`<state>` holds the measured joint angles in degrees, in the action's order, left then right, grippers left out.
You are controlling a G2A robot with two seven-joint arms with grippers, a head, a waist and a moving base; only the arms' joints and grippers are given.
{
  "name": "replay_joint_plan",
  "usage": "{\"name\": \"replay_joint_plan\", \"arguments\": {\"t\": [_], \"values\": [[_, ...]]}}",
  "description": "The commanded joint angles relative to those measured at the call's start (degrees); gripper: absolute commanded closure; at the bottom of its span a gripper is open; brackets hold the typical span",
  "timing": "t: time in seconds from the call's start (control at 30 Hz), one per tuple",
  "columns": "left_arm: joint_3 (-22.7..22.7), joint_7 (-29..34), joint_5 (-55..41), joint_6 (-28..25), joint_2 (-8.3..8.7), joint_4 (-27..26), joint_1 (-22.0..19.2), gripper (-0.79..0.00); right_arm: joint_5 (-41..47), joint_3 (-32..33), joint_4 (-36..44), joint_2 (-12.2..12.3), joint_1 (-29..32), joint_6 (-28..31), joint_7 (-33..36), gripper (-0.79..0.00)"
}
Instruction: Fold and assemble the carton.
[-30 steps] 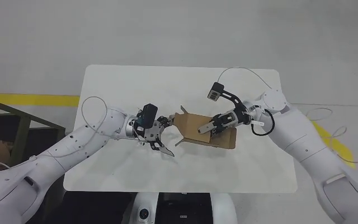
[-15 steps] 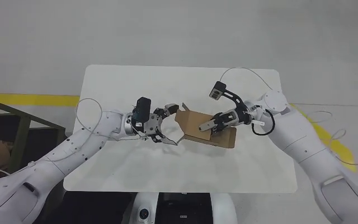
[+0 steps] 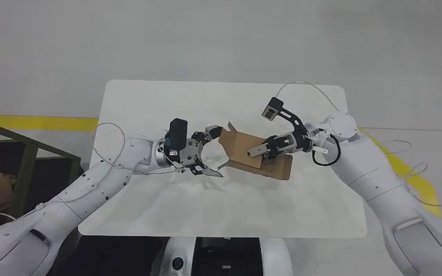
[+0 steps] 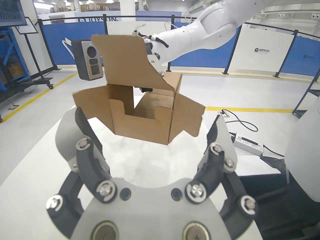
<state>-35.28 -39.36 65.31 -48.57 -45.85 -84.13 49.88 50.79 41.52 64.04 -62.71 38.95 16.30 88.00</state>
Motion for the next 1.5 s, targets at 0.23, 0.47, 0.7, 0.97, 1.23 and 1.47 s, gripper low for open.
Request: {"name": "replay_joint_plan", "arguments": {"t": [0.23,0.47,0.7,0.97,1.23,1.47], "values": [[-2.47,2.52,-3.32,-0.23,-0.89,1.17,0.96,-0.785,-0.31,0.53,-0.12,-0.59,0.50,0.00,0.00,0.000],[-4.29,3.09,-4.36,-0.75,-1.46,2.60,2.05,-0.785,-0.12,0.43,1.08,-0.73,0.85,0.00,0.00,0.000],[-5.49,3.82,-5.46,-1.24,-2.39,4.37,2.47,-0.785,0.22,-1.77,2.40,-0.64,0.30,-0.01,0.00,0.000],[-6.43,4.70,-5.23,-2.91,-3.45,3.92,2.63,-0.785,1.09,-2.91,2.56,-0.56,-0.30,-0.01,0.00,0.000],[-7.43,5.58,-4.25,-4.07,-4.32,3.49,3.09,-0.785,1.27,-3.20,2.63,-0.73,-0.51,0.00,0.00,0.000],[-7.93,6.74,-3.71,-5.10,-5.13,3.13,3.48,-0.785,1.12,-3.05,2.90,-0.82,-0.24,0.00,0.00,0.000]]}}
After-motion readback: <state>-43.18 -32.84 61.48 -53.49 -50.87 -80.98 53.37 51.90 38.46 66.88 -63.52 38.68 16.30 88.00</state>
